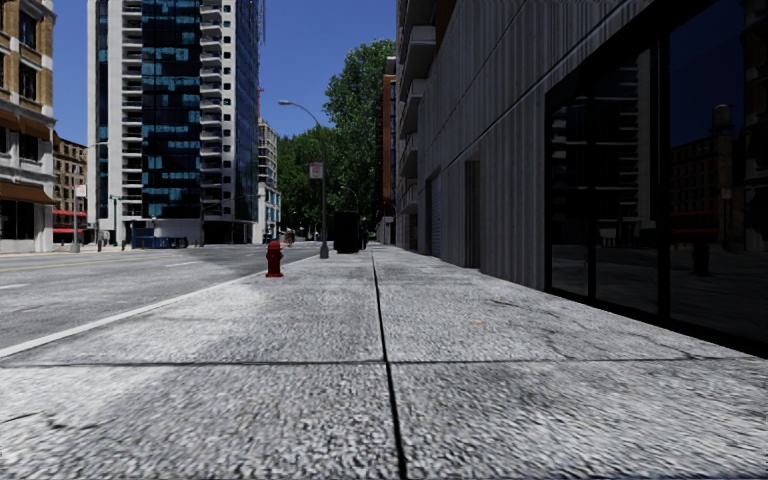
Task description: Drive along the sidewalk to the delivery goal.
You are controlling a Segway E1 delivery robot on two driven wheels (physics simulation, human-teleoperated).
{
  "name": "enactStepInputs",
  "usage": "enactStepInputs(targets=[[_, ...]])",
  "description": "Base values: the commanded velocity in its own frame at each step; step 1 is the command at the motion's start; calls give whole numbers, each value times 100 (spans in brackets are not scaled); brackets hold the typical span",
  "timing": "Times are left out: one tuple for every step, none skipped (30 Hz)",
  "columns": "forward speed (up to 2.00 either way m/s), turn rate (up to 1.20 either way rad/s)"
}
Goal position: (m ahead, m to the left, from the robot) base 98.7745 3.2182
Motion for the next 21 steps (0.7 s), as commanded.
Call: enactStepInputs(targets=[[200, 0], [200, 0], [200, 0], [200, 0], [200, 0], [200, 0], [200, 0], [200, 0], [200, 0], [200, 0], [200, 0], [200, 0], [200, 0], [200, 0], [200, 0], [200, 0], [200, 0], [200, 0], [200, 0], [200, 0], [200, 0]])
